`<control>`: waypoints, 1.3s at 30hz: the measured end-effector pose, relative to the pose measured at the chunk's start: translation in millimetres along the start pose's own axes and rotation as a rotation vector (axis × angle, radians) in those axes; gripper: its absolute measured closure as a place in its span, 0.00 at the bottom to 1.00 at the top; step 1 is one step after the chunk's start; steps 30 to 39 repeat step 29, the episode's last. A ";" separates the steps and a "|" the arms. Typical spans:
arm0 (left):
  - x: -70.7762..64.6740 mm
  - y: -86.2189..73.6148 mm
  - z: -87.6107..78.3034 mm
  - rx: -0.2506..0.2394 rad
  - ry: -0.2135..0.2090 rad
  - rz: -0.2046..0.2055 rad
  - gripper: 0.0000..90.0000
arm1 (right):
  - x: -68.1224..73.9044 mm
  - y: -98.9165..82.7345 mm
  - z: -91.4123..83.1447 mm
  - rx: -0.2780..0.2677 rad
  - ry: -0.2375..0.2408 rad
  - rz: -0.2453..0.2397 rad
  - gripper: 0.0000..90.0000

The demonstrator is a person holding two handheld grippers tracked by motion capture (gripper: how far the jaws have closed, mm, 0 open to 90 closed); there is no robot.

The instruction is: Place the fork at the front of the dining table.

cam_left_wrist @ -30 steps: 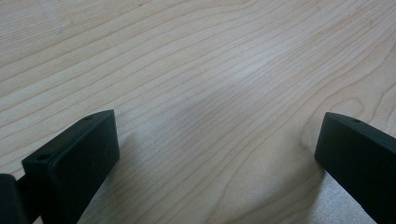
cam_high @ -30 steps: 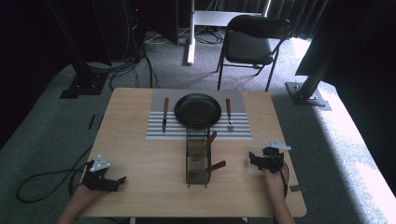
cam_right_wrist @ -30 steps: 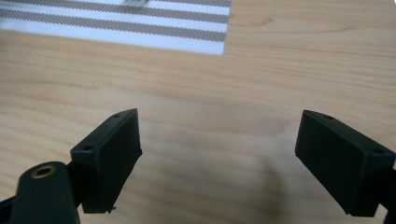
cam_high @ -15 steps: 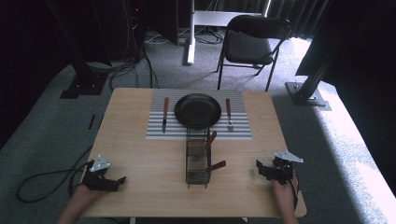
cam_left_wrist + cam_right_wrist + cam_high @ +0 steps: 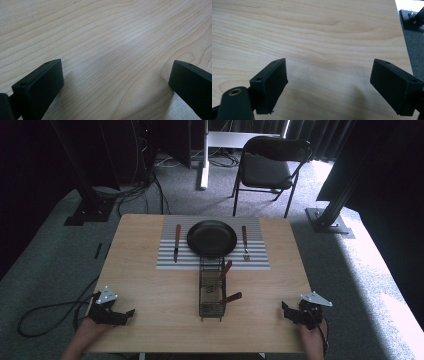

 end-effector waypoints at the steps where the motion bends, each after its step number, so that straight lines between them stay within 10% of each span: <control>1: -0.1 0.0 0.0 0.000 0.000 -0.001 0.00 | -1.3 -1.4 -1.0 -0.003 0.003 0.007 0.15; 20: -0.1 0.0 0.0 0.000 0.000 0.000 0.00 | 3.1 -3.2 12.0 0.058 0.066 -0.022 0.14; 39: 0.0 0.0 0.0 0.000 0.000 0.000 0.00 | 5.2 1.3 21.0 0.059 0.012 0.010 0.14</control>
Point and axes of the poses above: each handheld gripper's, and its own axes: z roughly forward along the jaws, y roughly out of its top, x roughly to its left, the point moved 1 cm from there along z, roughly forward along the jaws, and after that the axes turned 15 degrees about -x, right-handed, at the moved point
